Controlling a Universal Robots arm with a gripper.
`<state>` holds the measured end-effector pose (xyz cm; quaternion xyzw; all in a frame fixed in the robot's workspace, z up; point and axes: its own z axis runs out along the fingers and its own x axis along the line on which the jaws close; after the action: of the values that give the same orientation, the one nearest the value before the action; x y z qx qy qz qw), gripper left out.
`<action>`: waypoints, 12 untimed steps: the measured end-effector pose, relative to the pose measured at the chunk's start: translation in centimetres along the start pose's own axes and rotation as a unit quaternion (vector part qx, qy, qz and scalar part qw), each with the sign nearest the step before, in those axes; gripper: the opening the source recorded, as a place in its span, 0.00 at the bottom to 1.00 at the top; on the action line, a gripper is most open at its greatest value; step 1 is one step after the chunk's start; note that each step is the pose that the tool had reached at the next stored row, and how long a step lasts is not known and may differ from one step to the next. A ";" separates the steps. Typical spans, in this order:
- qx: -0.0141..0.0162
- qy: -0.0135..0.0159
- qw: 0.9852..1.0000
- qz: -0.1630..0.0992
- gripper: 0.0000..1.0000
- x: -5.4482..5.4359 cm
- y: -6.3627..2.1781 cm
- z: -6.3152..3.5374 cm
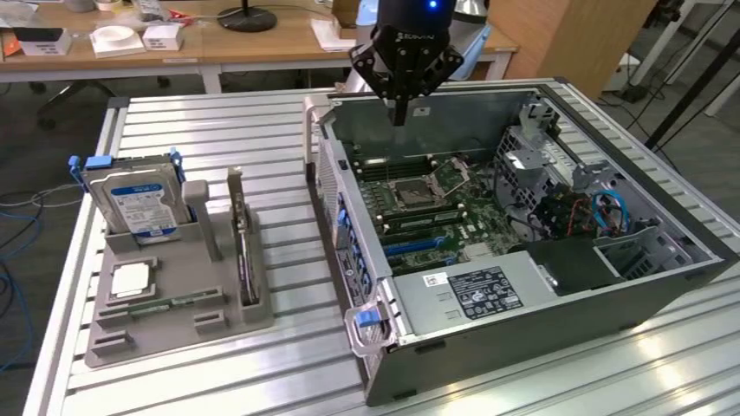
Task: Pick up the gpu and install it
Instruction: 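Reach for the gpu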
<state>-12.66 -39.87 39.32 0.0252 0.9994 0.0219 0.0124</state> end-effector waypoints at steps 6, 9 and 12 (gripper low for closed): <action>0.000 0.000 1.000 0.000 0.11 0.3 -0.02 -0.01; 0.000 0.000 1.000 0.000 0.11 0.5 -0.03 -0.01; 0.000 0.000 1.000 0.000 0.11 0.7 -0.04 -0.02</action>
<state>-13.41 -39.87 39.33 0.0252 0.9994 0.0218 0.0123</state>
